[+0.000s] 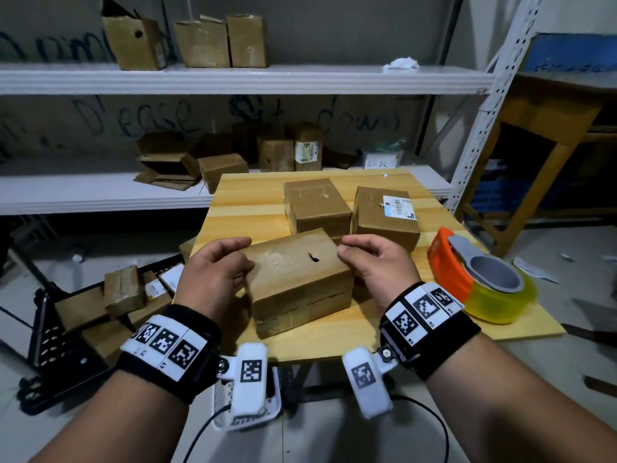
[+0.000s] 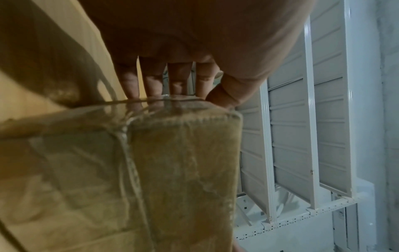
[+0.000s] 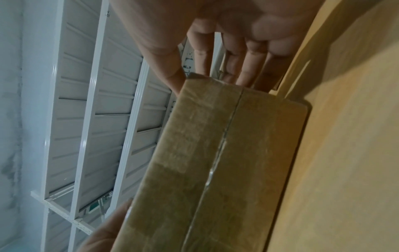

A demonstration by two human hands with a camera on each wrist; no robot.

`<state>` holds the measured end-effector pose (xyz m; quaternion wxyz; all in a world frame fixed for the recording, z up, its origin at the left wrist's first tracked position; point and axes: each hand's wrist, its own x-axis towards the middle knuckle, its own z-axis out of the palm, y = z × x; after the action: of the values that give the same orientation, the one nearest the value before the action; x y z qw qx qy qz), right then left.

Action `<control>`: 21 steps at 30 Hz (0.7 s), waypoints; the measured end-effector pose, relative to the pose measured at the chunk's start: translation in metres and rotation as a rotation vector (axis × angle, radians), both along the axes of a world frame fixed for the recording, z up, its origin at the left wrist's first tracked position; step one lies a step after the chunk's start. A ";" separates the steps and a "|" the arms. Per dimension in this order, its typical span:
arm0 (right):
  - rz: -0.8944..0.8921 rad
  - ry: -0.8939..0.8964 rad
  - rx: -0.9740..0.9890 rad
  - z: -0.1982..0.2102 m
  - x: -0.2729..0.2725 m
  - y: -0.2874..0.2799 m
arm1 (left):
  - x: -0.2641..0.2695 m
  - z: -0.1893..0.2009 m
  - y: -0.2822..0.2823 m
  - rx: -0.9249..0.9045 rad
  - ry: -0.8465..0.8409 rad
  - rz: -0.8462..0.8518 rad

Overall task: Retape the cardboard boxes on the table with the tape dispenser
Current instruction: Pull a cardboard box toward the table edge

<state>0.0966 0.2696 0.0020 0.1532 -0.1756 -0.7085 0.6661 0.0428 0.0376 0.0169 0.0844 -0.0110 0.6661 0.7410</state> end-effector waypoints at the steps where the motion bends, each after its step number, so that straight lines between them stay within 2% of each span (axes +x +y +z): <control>1: -0.006 -0.002 0.003 0.000 0.000 -0.001 | 0.002 0.002 0.001 0.016 -0.015 0.003; 4: 0.001 0.009 0.025 0.001 0.000 -0.003 | 0.008 0.007 0.004 0.078 -0.071 0.008; 10: 0.016 0.012 0.025 0.000 0.007 -0.006 | 0.019 0.016 0.003 -0.005 -0.130 -0.098; 16: 0.055 0.008 -0.104 -0.001 0.007 -0.008 | 0.029 0.021 0.005 -0.073 -0.143 -0.236; 19: 0.046 -0.062 -0.129 -0.002 0.007 -0.016 | 0.032 0.019 0.007 -0.125 -0.126 -0.246; 21: 0.028 -0.081 -0.165 -0.003 0.006 -0.017 | 0.033 0.018 0.008 -0.098 -0.147 -0.238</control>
<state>0.1028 0.2525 -0.0012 0.1003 -0.2045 -0.6592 0.7167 0.0754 0.0453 0.0348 0.2193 0.0099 0.6901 0.6896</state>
